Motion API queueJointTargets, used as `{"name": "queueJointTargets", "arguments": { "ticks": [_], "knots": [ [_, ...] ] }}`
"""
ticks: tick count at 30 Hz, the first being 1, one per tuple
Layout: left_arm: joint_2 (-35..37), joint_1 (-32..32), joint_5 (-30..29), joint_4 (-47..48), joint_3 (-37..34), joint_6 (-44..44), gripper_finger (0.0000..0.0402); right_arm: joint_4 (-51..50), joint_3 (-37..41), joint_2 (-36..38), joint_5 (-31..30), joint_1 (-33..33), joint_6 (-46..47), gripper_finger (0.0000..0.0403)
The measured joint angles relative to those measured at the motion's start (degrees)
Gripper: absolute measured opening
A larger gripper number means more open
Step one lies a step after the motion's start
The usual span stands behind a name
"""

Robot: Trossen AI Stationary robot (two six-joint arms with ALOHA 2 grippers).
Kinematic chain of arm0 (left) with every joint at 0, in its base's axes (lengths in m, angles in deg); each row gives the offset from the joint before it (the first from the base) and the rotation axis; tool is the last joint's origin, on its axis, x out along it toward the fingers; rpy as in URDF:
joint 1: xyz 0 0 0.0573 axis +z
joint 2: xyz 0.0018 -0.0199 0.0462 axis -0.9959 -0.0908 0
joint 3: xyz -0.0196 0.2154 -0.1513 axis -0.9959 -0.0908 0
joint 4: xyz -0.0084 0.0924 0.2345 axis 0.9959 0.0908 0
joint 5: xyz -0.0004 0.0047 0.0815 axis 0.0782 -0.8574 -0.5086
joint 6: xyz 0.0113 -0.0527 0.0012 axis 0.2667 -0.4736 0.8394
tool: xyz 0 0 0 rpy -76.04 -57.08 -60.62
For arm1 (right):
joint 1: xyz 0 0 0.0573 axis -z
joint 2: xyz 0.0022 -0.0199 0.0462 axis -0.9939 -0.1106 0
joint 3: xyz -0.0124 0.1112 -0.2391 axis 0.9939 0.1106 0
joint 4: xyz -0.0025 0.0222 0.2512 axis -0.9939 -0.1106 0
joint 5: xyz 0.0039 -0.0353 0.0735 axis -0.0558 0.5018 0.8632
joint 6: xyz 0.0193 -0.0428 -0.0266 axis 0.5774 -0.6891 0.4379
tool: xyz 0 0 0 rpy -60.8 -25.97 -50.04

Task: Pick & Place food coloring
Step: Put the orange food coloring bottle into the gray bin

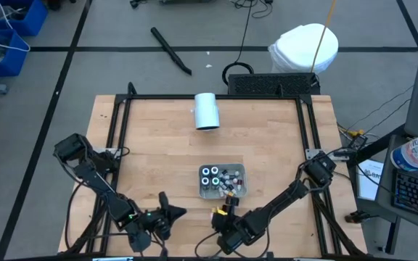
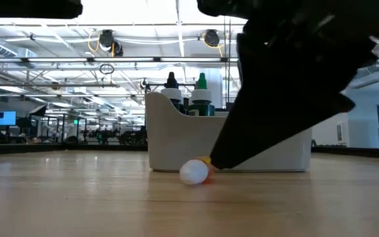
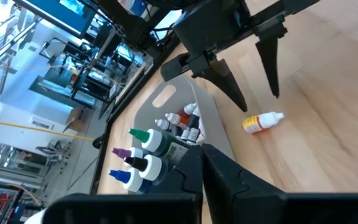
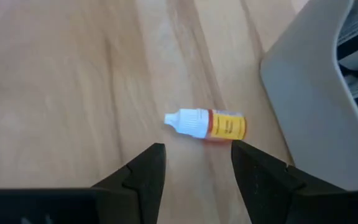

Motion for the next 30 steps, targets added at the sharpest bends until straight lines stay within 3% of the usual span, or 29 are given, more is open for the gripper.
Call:
{"name": "queueJointTargets", "arguments": {
  "ticks": [4, 11, 24, 30],
  "knots": [
    [0.0, 0.86, 0.01, 0.07, 0.0, -0.29, 0.0005, 0.13, 0.0, 0.0, -0.12, 0.58, -1.14, 0.0172],
    [0.0, 1.28, 0.99, 0.34, 0.0, -1.43, 0.0034, 0.14, 0.0, 0.0, -0.34, 0.49, -5.72, 0.0172],
    [0.0, 1.24, 1.56, 0.3, 0.0, -1.88, 0.0018, 1.86, 0.02, 0.0, -1.2, -0.26, -34.4, 0.0171],
    [0.0, 1.24, 1.87, 0.3, 0.0, -2.32, 0.0004, 8.38, 0.02, 0.0, 6.7, 1.26, -42.14, 0.0171]
  ]
}}
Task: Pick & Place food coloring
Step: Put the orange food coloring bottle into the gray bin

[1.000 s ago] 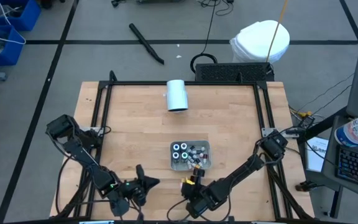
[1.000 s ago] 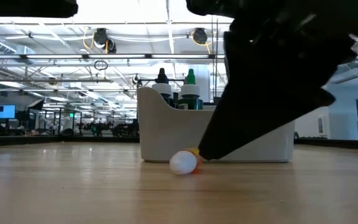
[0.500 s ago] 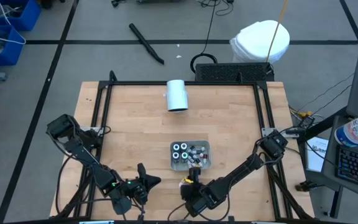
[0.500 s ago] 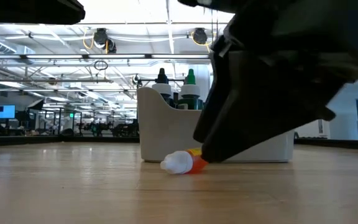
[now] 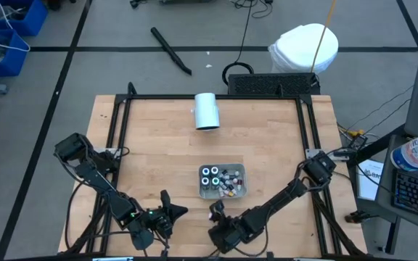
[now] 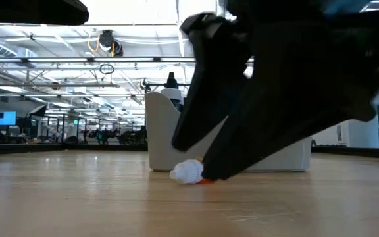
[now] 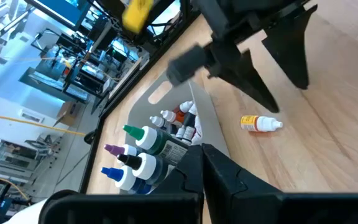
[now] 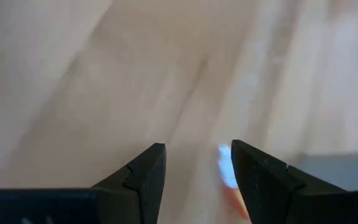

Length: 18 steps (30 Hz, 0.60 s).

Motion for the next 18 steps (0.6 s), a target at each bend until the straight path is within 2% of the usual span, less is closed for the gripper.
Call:
{"name": "queueJointTargets", "arguments": {
  "ticks": [2, 10, 14, 18],
  "knots": [
    [0.0, 0.0, 0.04, 0.0, 0.0, -0.23, 0.001, -0.12, 0.0, 0.02, 3.53, 1.31, -0.3, 0.0171],
    [0.0, 0.0, 0.09, 0.01, 0.0, -1.07, 0.0052, -4.39, 0.0, 0.04, 3.78, 3.23, -3.26, 0.0171],
    [0.0, 0.0, 0.79, 0.09, 0.0, -1.17, 0.0061, -5.1, 0.0, 0.04, 4.15, 3.71, -4.61, 0.0171],
    [0.0, 0.0, 1.2, 0.09, 0.0, -1.33, 0.0062, -5.09, -0.02, 0.17, 7.17, 4.61, -6.52, 0.0171]
  ]
}}
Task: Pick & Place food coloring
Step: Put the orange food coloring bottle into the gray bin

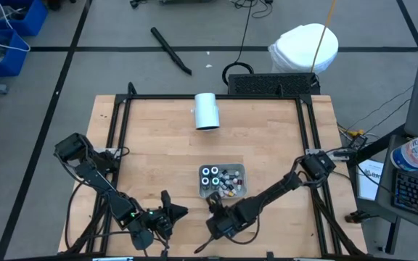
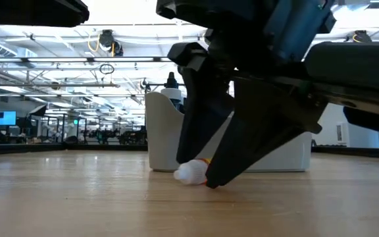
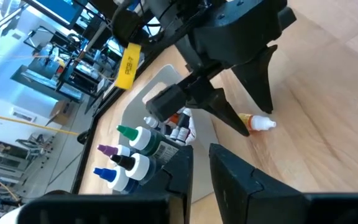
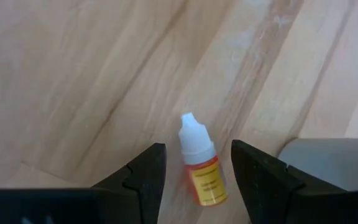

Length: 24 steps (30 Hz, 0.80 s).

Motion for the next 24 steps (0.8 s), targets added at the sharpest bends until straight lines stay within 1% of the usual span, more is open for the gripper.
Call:
{"name": "queueJointTargets", "arguments": {
  "ticks": [5, 9, 13, 19, 24],
  "knots": [
    [0.0, 0.0, 0.0, 0.02, 0.0, -0.37, 0.0063, -0.48, -0.07, 0.11, 4.75, 1.66, -0.21, 0.0171],
    [0.0, 0.0, 0.0, 0.04, 0.0, -0.35, 0.0063, -1.48, -0.11, 0.17, 7.91, 2.52, 1.61, 0.0166],
    [0.0, 0.0, 0.0, 0.08, 0.0, -0.35, 0.0063, -2.41, -0.11, 0.2, 10.26, 3.05, 2.78, 0.0132],
    [0.0, 0.0, 0.0, 0.08, 0.0, -0.43, 0.0063, -1.52, -0.09, 0.18, 12.1, 3.12, 3.31, 0.0059],
    [0.0, 0.0, -0.01, 0.08, 0.0, -0.59, 0.0063, 4.24, 0.07, -0.13, 13.28, 2.62, 4.24, 0.0055]
  ]
}}
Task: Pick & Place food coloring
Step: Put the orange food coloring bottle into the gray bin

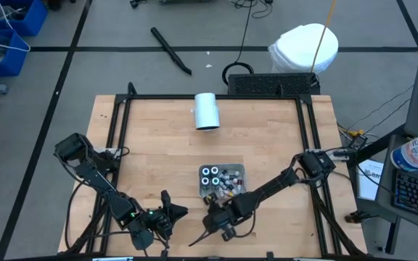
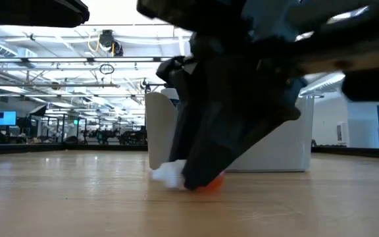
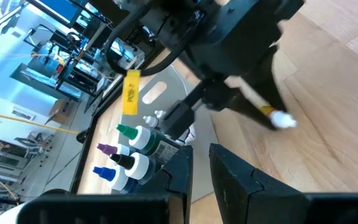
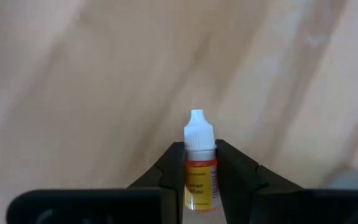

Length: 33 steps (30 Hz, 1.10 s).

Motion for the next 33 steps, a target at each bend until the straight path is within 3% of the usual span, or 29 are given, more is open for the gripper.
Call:
{"name": "queueJointTargets", "arguments": {
  "ticks": [10, 17, 22, 26, 30, 33],
  "knots": [
    [0.0, -0.36, -0.01, 0.63, 0.0, -0.49, 0.0063, 6.33, 0.13, 7.53, -2.76, -2.43, 0.0, 0.0061],
    [0.0, -0.73, -0.01, 1.11, 0.0, -1.47, 0.0063, 12.22, 3.47, 17.82, -13.44, -5.11, -0.33, 0.0055],
    [0.0, -0.72, -0.01, 1.11, 0.0, -1.93, 0.0063, 29.53, 18.0, 26.57, -15.19, -5.25, -1.57, 0.0056],
    [0.0, -0.72, 0.0, 1.11, 0.0, -1.93, 0.0063, 53.94, 35.01, 33.18, -15.13, -3.27, -1.55, 0.0056],
    [0.0, -0.61, -0.01, 1.11, 0.0, -1.91, 0.0063, 78.29, 49.0, 35.73, -15.7, -1.01, -1.16, 0.0056],
    [0.0, -0.63, -0.01, 1.11, 0.0, -1.71, 0.0063, 86.98, 54.73, 35.35, -20.22, -1.05, -1.49, 0.0056]
  ]
}}
